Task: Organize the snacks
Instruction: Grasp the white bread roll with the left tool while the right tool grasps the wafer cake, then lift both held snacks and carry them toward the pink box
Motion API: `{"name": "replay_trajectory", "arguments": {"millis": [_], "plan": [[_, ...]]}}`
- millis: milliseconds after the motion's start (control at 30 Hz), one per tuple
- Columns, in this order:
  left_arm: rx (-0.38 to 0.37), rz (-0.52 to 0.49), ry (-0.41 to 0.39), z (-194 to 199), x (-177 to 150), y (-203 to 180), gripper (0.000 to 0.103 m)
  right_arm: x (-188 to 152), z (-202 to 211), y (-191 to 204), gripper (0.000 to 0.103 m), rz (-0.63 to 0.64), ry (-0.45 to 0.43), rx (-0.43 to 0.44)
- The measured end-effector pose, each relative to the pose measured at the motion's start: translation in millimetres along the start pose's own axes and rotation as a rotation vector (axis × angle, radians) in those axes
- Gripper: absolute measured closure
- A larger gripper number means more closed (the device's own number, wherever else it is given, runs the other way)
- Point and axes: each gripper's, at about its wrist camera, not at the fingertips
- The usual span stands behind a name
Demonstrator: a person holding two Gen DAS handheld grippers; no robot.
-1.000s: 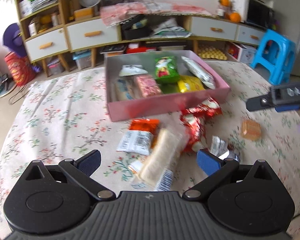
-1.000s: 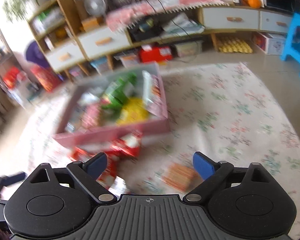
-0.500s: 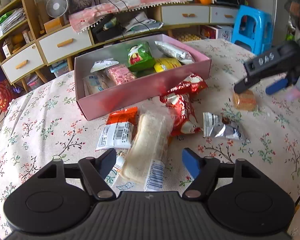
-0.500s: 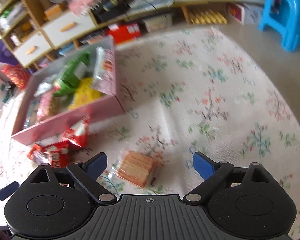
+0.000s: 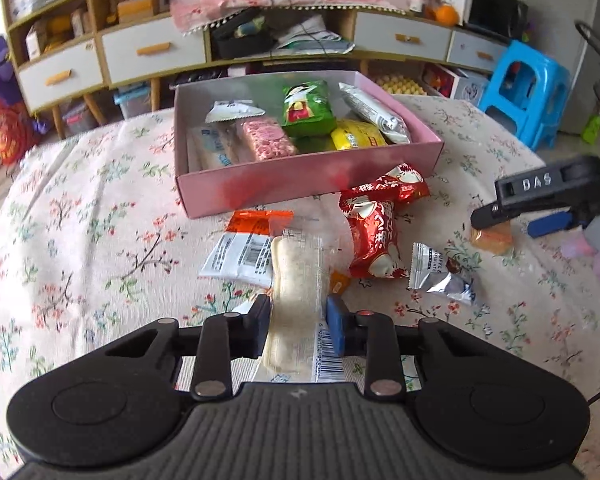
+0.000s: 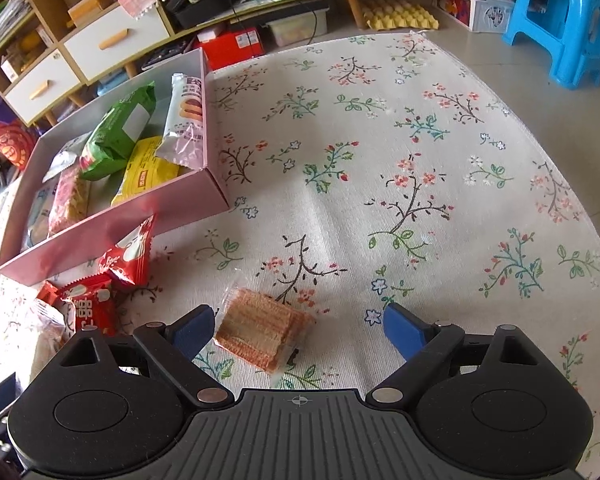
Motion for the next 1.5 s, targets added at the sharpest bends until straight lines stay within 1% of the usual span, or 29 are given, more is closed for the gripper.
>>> {"name": "replay_trajectory", "arguments": {"millis": [33, 100, 133, 200, 233, 267, 300, 333, 467, 567, 667, 733, 800, 833, 867, 900, 1000, 1100, 1300, 1500], "plan": [[0.001, 0.015, 0.006, 2, 0, 2, 0.076, 0, 1, 0, 0.014, -0.002, 0.0, 0.007], [0.008, 0.042, 0.015, 6, -1, 7, 0.076, 1, 2, 1, 0.026, -0.009, 0.004, 0.024], [0.01, 0.056, 0.017, 9, -1, 11, 0.076, 1, 4, 2, 0.029, -0.009, 0.006, 0.035], [0.02, 0.084, 0.021, 14, -2, 18, 0.076, 1, 6, 4, 0.043, -0.001, 0.009, 0.053], [0.027, 0.098, 0.022, 17, -3, 22, 0.076, 1, 7, 6, 0.046, 0.004, 0.011, 0.063], [0.034, 0.115, 0.024, 20, -4, 27, 0.076, 1, 7, 7, 0.054, 0.008, 0.016, 0.073], [0.039, 0.132, 0.027, 22, -5, 32, 0.076, 0, 8, 8, 0.059, 0.007, 0.022, 0.085], [0.045, 0.147, 0.029, 24, -6, 37, 0.076, 0, 9, 9, 0.06, 0.006, 0.03, 0.093], [0.08, 0.179, 0.046, 31, -11, 52, 0.077, -5, 12, 12, 0.06, 0.012, 0.056, 0.116], [0.092, 0.209, 0.06, 35, -15, 62, 0.077, -9, 13, 11, 0.06, -0.003, 0.097, 0.154], [0.097, 0.223, 0.064, 37, -18, 69, 0.077, -13, 17, 14, 0.056, 0.017, 0.116, 0.177], [0.097, 0.226, 0.07, 38, -21, 73, 0.077, -16, 19, 15, 0.055, 0.031, 0.119, 0.182], [0.088, 0.229, 0.072, 37, -24, 75, 0.076, -19, 21, 16, 0.045, 0.042, 0.12, 0.181], [0.081, 0.23, 0.069, 37, -25, 75, 0.073, -20, 22, 17, 0.042, 0.046, 0.116, 0.178], [0.076, 0.228, 0.063, 37, -26, 74, 0.07, -21, 22, 17, 0.036, 0.049, 0.114, 0.173], [0.07, 0.221, 0.058, 37, -27, 74, 0.065, -22, 23, 18, 0.03, 0.051, 0.113, 0.167], [0.072, 0.201, 0.059, 35, -28, 69, 0.055, -25, 25, 20, 0.03, 0.053, 0.096, 0.153], [0.083, 0.182, 0.071, 32, -30, 64, 0.052, -27, 25, 24, 0.03, 0.075, 0.08, 0.152], [0.126, 0.139, 0.084, 26, -35, 59, 0.052, -32, 23, 34, 0.03, 0.113, 0.027, 0.106], [0.144, 0.118, 0.082, 26, -35, 56, 0.054, -36, 23, 41, 0.032, 0.153, 0.0, 0.072]]}}
Point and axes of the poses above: each gripper's, at about its wrist camera, not at the fingertips, and z roughly against the way its jaws point, y to its left, x to its top, and after that the axes turned 12 degrees about -y, right-handed
